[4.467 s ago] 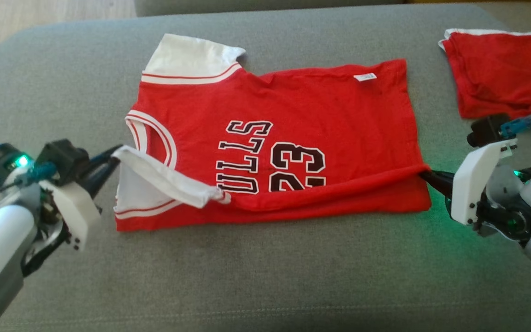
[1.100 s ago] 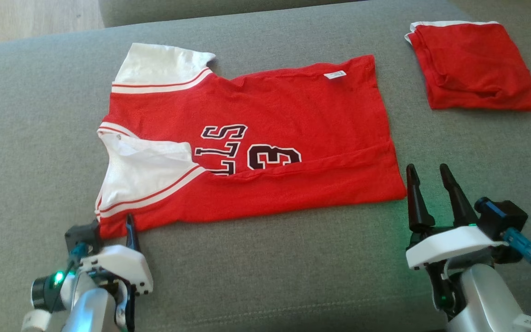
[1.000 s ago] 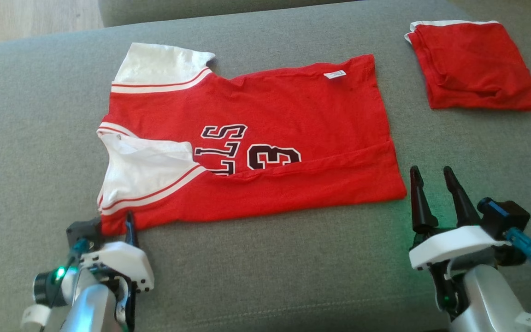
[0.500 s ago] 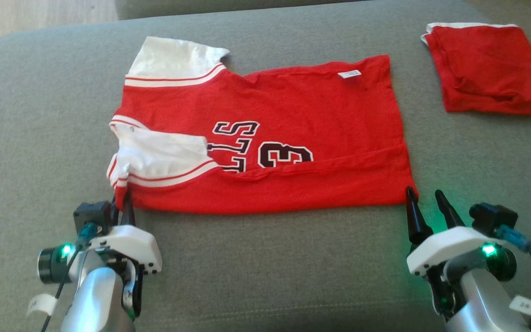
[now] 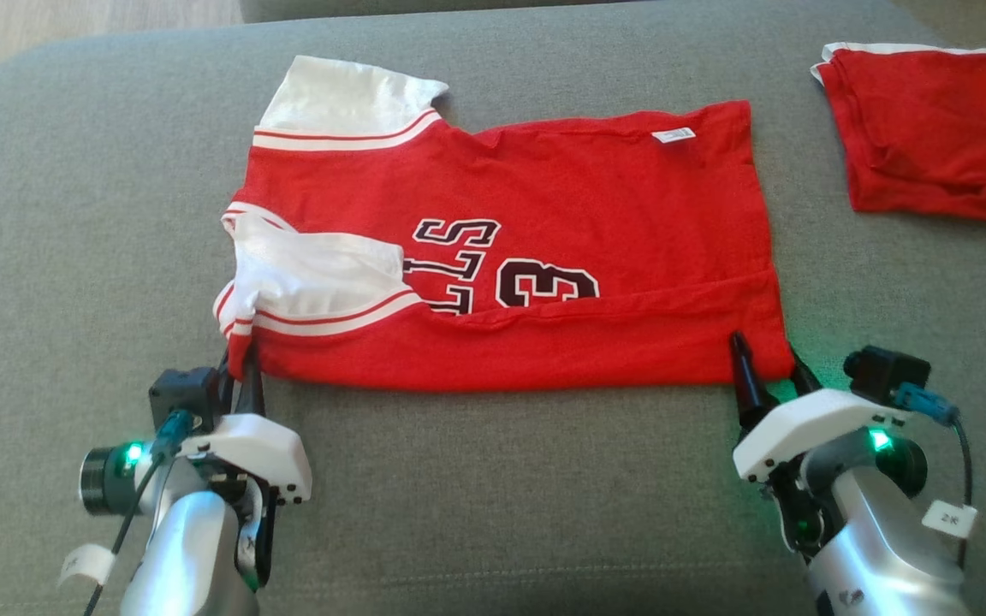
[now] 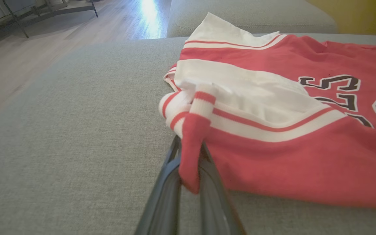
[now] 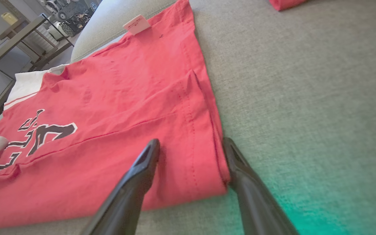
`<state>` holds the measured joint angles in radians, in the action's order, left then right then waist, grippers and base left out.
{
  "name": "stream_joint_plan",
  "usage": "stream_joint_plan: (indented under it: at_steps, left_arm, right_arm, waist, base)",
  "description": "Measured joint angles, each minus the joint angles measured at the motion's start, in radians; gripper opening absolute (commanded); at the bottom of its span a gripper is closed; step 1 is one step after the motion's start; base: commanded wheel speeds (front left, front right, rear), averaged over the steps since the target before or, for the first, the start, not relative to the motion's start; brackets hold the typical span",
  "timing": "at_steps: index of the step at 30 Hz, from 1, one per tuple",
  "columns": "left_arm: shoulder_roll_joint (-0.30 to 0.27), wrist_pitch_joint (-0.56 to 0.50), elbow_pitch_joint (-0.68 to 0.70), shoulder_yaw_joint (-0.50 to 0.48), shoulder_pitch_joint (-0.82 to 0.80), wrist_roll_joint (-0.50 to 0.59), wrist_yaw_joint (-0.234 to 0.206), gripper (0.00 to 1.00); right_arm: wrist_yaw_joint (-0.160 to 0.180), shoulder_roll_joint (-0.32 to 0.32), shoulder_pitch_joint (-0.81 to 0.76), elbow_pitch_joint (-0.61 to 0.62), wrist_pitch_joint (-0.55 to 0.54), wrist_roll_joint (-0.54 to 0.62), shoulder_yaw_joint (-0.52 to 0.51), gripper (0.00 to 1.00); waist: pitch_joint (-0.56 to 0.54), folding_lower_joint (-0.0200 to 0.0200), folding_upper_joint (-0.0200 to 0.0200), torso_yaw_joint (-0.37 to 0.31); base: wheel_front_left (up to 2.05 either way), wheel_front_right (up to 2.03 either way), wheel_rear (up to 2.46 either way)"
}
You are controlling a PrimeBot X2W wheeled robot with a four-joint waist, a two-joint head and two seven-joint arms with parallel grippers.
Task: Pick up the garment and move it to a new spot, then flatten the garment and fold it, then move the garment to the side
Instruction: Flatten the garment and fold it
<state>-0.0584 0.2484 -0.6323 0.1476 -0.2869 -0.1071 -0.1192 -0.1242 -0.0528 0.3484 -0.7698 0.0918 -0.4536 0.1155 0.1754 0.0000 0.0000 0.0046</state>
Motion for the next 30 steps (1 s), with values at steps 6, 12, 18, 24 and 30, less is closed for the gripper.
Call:
stream_joint_plan:
  at_steps: [6,12,18,24,30]
  left_arm:
    - [0.0,0.0,-0.003,0.004,0.004,0.002,0.001,0.0]
    - [0.0,0.0,-0.029,0.01,0.033,0.007,0.008,0.0]
    - [-0.001,0.0,-0.038,0.026,0.041,-0.001,0.024,0.0]
    - [-0.008,-0.011,-0.034,0.042,0.116,-0.002,0.054,0.0]
    - [-0.021,-0.056,0.01,0.065,0.172,-0.007,0.058,0.0]
  right_arm:
    - [0.0,-0.001,0.017,-0.037,0.0,-0.016,0.036,0.0]
    - [0.0,-0.03,0.009,-0.046,-0.007,-0.05,0.068,0.0]
    - [0.0,-0.081,-0.042,-0.005,-0.044,-0.107,0.101,0.0]
    - [0.0,-0.142,-0.14,0.078,-0.125,-0.165,0.111,0.0]
    - [0.0,-0.179,-0.223,0.173,-0.217,-0.193,0.127,0.0]
  waist:
    - [-0.005,0.0,0.0,-0.004]
    - [-0.034,0.0,0.0,-0.003]
    - [-0.074,0.0,0.0,0.007]
    - [-0.115,0.0,0.0,0.013]
    - [-0.136,0.0,0.0,0.013]
  base:
    - [0.0,0.0,0.0]
    - [0.0,0.0,0.0]
    - [0.0,0.0,0.0]
    - [0.0,0.0,0.0]
    - [0.0,0.0,0.0]
